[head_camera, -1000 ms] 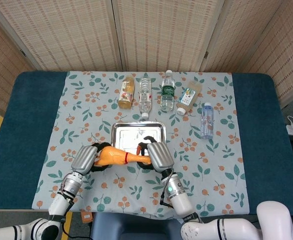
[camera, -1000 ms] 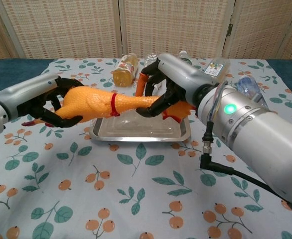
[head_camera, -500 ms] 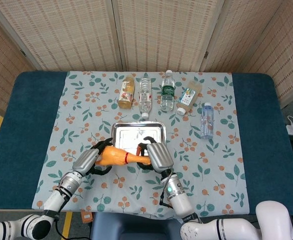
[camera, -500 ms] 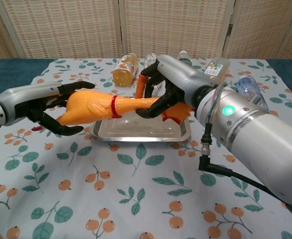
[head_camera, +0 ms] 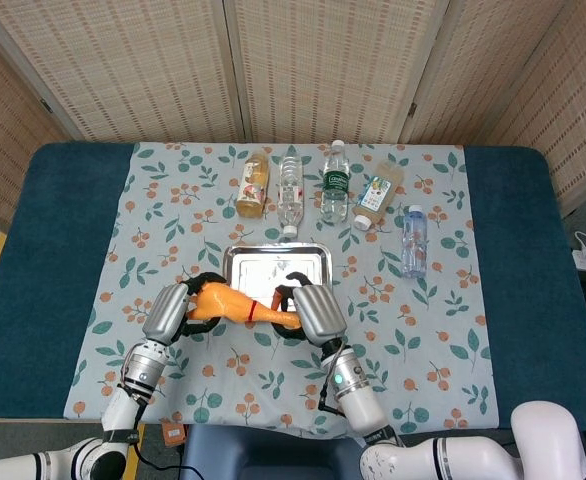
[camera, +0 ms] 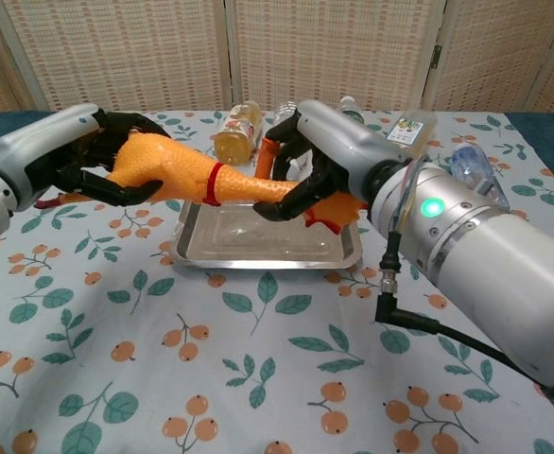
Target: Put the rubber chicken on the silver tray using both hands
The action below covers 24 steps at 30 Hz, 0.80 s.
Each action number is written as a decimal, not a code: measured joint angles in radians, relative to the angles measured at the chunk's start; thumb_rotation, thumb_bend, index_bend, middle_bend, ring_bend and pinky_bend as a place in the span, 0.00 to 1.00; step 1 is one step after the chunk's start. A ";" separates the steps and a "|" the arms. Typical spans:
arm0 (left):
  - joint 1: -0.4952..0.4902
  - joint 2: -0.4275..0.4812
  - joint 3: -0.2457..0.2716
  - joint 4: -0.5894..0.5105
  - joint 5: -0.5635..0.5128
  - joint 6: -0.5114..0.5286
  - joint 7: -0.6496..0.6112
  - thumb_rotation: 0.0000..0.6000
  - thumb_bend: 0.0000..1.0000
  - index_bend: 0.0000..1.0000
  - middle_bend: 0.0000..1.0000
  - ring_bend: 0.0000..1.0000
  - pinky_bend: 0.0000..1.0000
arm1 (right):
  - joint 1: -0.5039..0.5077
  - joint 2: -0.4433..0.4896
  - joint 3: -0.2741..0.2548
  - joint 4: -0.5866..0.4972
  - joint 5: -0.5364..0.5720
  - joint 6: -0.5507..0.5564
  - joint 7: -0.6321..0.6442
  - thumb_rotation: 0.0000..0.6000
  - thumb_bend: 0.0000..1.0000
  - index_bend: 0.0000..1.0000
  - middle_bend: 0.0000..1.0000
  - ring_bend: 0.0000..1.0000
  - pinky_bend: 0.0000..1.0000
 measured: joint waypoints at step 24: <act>-0.038 0.177 0.073 -0.079 0.062 -0.222 -0.120 1.00 0.32 0.00 0.00 0.00 0.04 | 0.003 -0.026 0.020 0.069 -0.008 0.011 0.041 1.00 0.28 0.89 0.59 0.61 0.83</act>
